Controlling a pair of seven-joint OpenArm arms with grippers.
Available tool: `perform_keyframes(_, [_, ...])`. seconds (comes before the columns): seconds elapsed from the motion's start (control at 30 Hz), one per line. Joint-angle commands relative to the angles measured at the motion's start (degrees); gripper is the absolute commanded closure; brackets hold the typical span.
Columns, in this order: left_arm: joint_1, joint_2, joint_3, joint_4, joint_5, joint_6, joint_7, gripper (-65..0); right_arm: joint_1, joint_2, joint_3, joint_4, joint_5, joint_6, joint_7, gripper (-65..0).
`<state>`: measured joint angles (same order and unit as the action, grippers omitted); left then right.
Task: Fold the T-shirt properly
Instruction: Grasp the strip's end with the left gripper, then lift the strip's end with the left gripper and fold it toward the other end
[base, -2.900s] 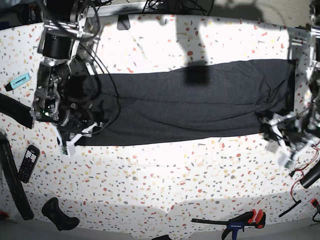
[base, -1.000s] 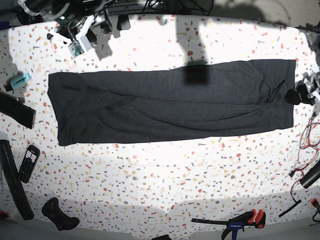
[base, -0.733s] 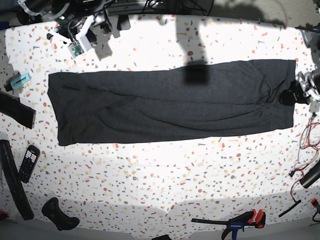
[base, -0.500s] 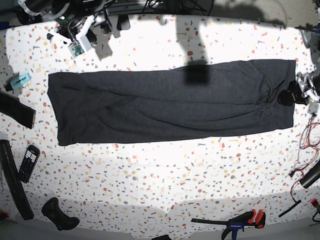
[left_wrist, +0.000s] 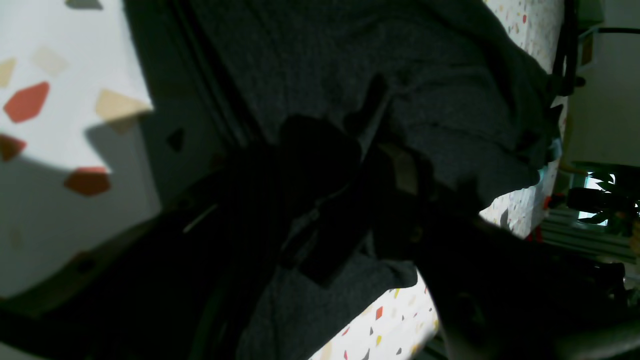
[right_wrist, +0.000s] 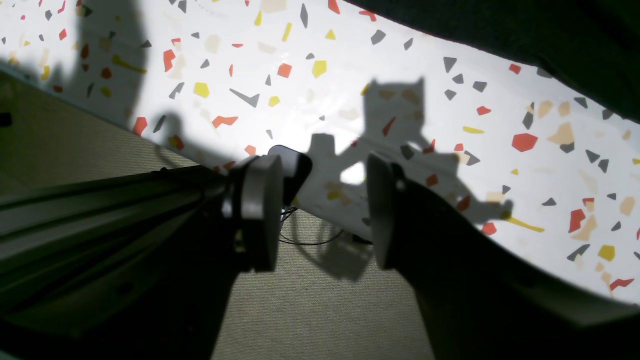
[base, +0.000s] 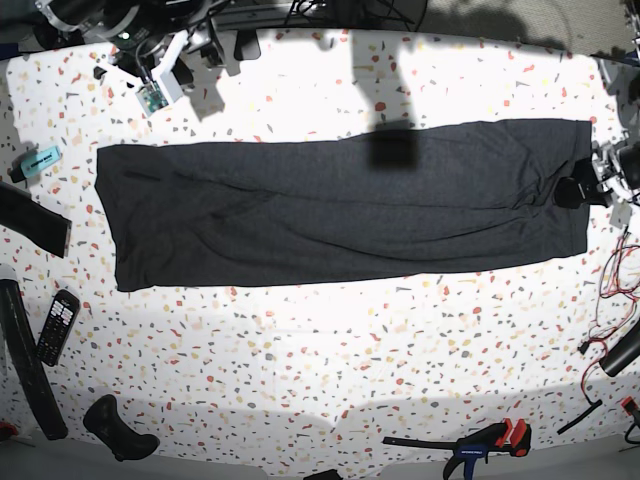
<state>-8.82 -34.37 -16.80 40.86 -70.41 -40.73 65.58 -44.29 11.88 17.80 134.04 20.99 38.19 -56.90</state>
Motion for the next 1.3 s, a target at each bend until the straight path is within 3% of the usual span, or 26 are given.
perform_keyframes(0.0, [0.46,0.09,0.33,0.07,2.82,0.73,2.89,-31.8,-0.31,0.35,0.17,0.96,0.7,0.42,0.74,-26.7])
perform_keyframes(0.17, [0.39,-0.15,0.33,0.07,2.84,0.73,-2.71,-31.7,-0.31,0.35,0.17,0.96,0.7,0.42,0.74,-26.7])
perform_keyframes(0.27, [0.39,-0.07,0.33,0.07,2.86,0.73,-2.71,-28.9,-0.31,0.35,0.17,0.96,0.7,0.42,0.74,-26.7])
perform_keyframes(0.33, [0.39,-0.11,0.33,0.07,2.86,0.73,-1.73,-19.1,-0.31,0.35,0.17,0.96,0.7,0.42,0.74,-26.7])
perform_keyframes(0.4, [0.39,-0.11,0.33,0.07,2.84,0.73,-1.84,-1.4,-0.31,0.35,0.17,0.96,0.7,0.42,0.74,-26.7])
perform_keyframes(0.43, [0.35,-0.11,0.33,0.07,2.84,0.73,-2.4,0.0,-0.31,0.35,0.17,0.96,0.7,0.42,0.74,-26.7])
perform_keyframes(0.57, [-0.66,-0.09,0.33,0.31,2.78,0.73,-5.77,0.0,-0.31,0.35,0.17,0.96,0.7,0.39,0.74,-26.7])
perform_keyframes(0.8, [-4.17,-0.11,0.33,5.62,2.86,0.73,0.09,0.0,-0.31,0.35,0.17,0.96,0.72,0.42,0.76,-26.7])
perform_keyframes(1.13, [-4.2,0.02,0.33,23.43,8.92,6.32,3.45,0.0,-0.31,0.33,0.17,0.96,0.72,0.39,0.81,-26.7])
perform_keyframes(1.27, [-4.02,1.18,0.33,29.03,9.42,6.62,4.31,0.0,-0.31,0.33,0.17,0.96,0.74,0.39,0.98,-26.7])
